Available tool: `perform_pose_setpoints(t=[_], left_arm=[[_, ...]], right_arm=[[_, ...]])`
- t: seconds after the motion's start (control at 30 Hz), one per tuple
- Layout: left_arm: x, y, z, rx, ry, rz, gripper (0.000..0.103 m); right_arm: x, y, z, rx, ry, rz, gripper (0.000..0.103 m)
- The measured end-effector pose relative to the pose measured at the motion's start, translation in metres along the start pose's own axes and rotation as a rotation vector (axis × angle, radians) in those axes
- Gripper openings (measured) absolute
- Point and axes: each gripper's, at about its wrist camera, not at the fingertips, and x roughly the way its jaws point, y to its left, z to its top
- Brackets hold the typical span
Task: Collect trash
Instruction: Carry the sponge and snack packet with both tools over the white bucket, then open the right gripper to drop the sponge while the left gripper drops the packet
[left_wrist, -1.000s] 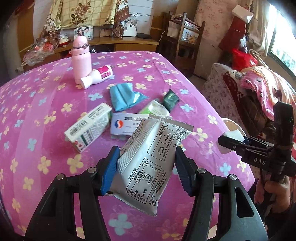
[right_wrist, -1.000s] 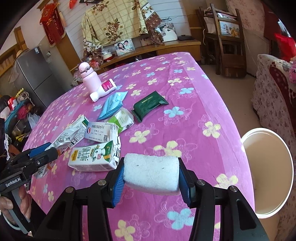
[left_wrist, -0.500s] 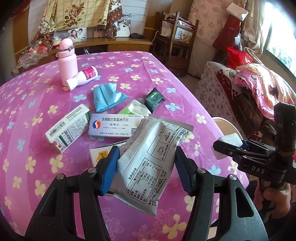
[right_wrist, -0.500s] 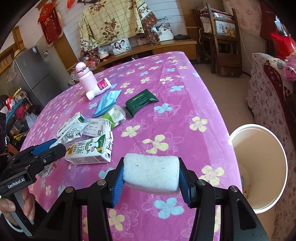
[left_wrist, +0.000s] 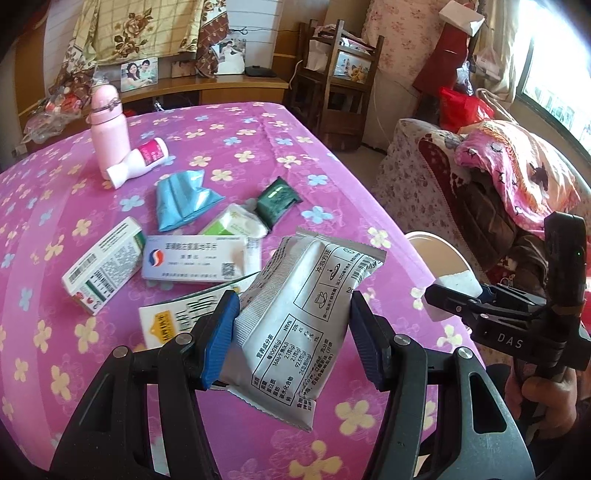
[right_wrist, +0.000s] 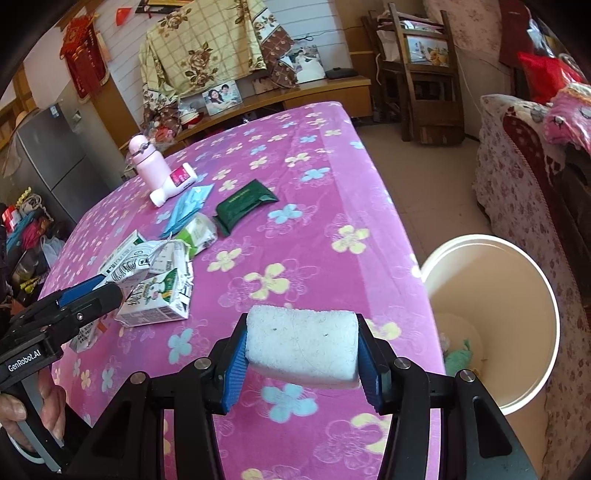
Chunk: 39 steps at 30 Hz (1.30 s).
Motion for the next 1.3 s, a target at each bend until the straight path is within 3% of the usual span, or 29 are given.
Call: perform_pose_setpoints(t=[0.73, 1.3], left_arm=[[0.034, -0.064, 0.016, 0.064, 0.037, -0.078, 0.058], [0.089, -0.157, 0.032, 0.145, 0.092, -0.153, 0.058]], right_arm=[[-0.023, -0.077, -0.010, 0.115, -0.021, -0.083, 0.050], [-0.016, -0.170, -0.024, 0.259, 0.027, -0.175, 0.053]])
